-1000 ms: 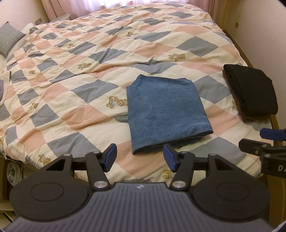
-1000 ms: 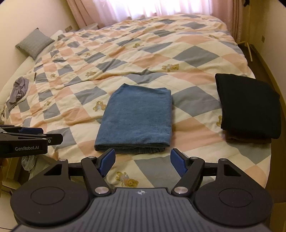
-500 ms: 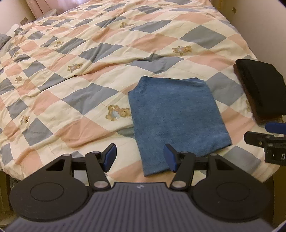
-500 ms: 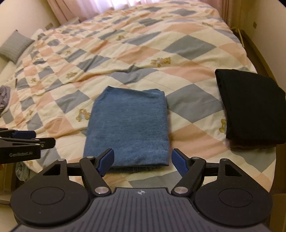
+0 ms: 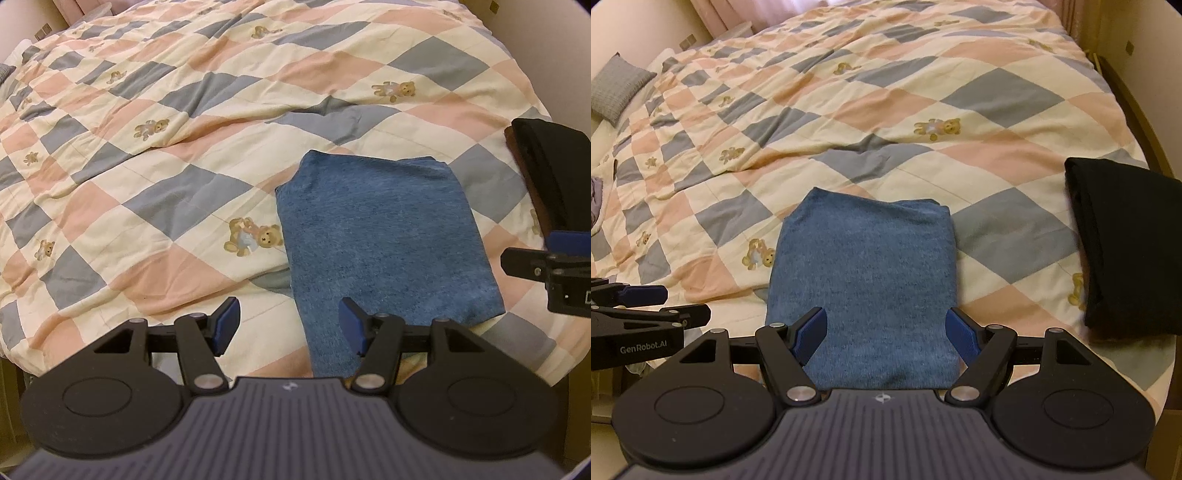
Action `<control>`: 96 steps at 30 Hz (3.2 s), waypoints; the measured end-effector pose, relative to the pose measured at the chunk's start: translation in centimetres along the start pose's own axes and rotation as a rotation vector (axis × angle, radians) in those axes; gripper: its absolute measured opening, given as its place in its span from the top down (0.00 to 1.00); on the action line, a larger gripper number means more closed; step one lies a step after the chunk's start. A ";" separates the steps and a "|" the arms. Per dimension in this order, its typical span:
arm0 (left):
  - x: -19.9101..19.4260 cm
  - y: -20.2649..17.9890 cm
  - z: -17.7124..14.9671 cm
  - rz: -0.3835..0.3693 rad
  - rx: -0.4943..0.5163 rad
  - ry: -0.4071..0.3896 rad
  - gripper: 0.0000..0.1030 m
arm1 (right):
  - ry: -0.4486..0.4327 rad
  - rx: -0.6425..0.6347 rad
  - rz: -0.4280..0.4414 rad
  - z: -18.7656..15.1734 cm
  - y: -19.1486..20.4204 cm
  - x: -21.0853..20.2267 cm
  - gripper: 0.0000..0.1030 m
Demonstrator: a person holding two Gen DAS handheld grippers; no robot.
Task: Fold clothes
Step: 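Grasp the folded jeans from both sides with both grippers, then lift the folded jeans and carry them onto the dark clothes stack with both grippers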
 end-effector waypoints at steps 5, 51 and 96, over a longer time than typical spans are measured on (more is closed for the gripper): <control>1.0 0.6 0.9 -0.012 0.004 0.009 0.42 | 0.018 0.009 0.006 0.5 -0.6 1.2 0.29; 9.8 -4.9 8.7 -0.710 0.185 -0.144 0.49 | -0.090 0.562 0.701 -3.1 -8.0 12.4 0.61; 6.0 -46.5 27.4 -1.024 1.263 -0.374 0.57 | -0.768 1.203 -0.400 -4.0 -28.5 -3.4 0.35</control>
Point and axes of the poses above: each gripper's, at about its wrist camera, not at the fingertips, and x roughly the way its jaws point, y to its left, z to its top, the point moved 9 cm from there along x, roughly the way its jaws point, and after that the axes turned 2 degrees about -z, right-handed, at the moved point
